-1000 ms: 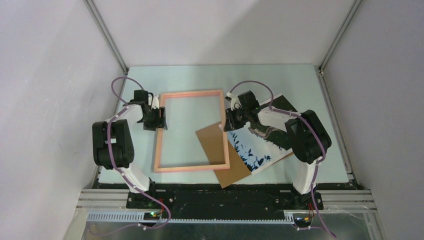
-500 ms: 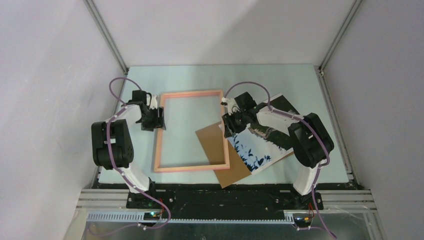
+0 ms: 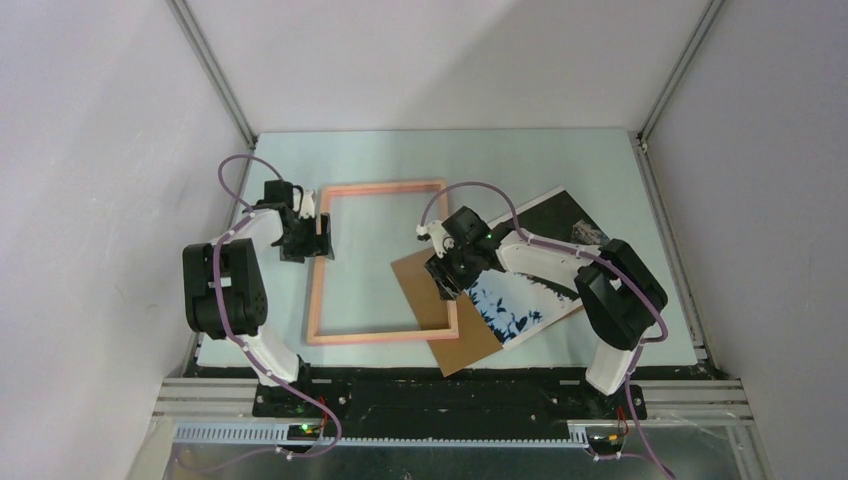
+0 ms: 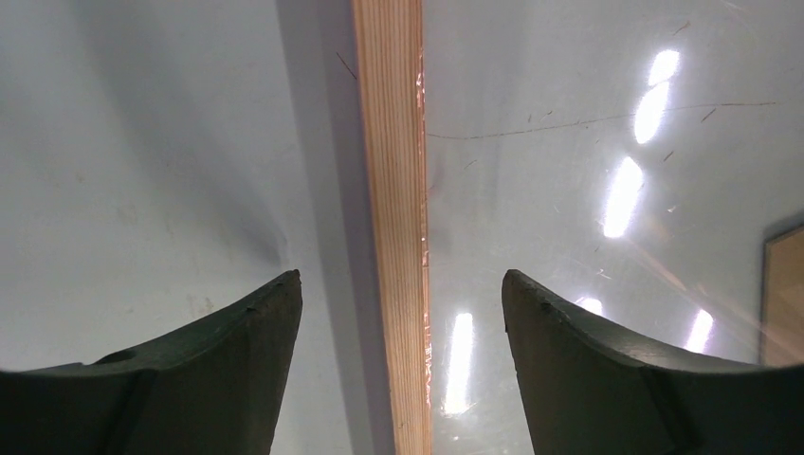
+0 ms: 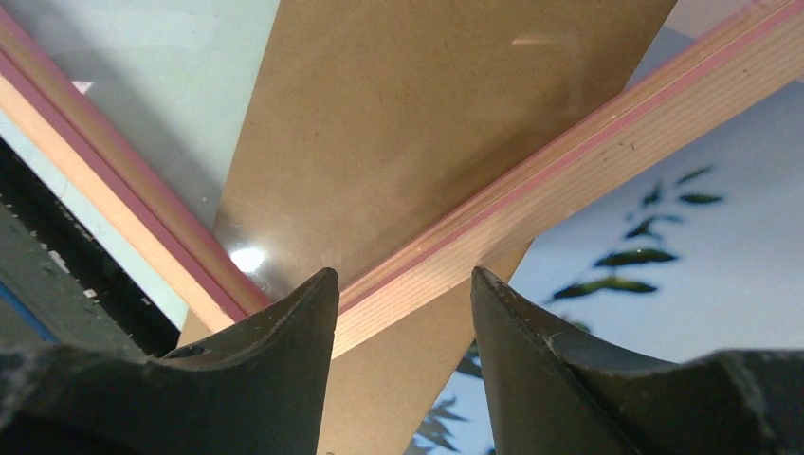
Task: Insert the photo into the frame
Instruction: Place the photo frame item in the photo frame.
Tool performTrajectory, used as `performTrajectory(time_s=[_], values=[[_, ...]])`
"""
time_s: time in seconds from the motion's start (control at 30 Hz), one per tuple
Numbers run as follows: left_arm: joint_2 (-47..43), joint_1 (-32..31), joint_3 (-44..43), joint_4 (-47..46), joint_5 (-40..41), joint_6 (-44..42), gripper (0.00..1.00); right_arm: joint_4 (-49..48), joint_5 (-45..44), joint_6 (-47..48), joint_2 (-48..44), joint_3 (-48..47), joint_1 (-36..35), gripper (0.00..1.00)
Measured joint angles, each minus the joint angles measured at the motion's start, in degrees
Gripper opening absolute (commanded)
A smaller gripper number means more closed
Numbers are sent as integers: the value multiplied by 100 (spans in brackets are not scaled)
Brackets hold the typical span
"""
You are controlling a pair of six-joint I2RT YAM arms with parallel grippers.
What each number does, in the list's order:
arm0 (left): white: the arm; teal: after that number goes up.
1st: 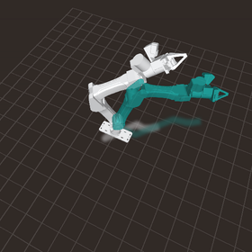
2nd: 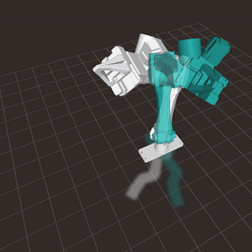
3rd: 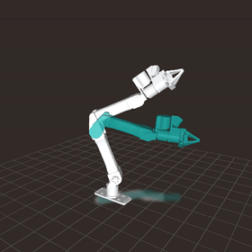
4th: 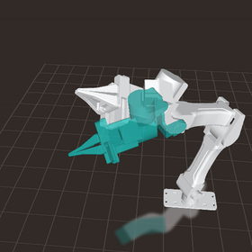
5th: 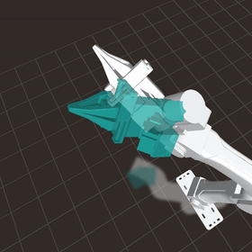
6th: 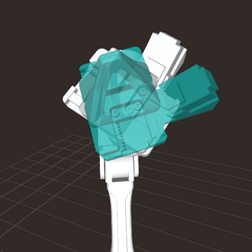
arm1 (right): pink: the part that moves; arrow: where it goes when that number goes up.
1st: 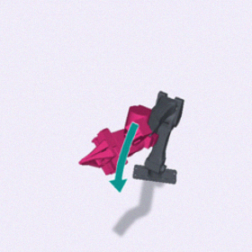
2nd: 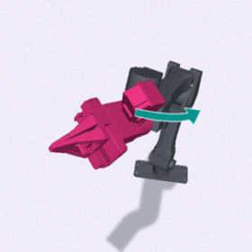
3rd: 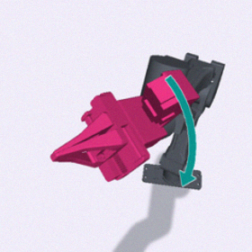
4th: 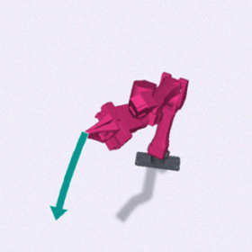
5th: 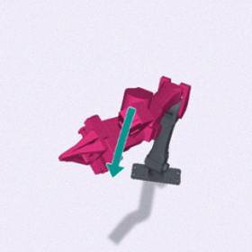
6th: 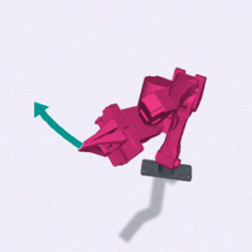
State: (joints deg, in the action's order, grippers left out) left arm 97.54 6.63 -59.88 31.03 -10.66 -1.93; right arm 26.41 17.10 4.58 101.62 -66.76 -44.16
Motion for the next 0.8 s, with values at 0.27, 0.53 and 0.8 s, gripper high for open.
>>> performTrajectory(time_s=[0.27,0.53,0.8], values=[[-2,0,13,0,0,2,84,-164,-717,160,-149,256,-367,59],[-2,0,15,-2,0,0,85,-168,-1480,332,-177,431,-852,59],[-26,0,44,-4,4,0,85,-227,-1781,417,-271,496,-940,59]])
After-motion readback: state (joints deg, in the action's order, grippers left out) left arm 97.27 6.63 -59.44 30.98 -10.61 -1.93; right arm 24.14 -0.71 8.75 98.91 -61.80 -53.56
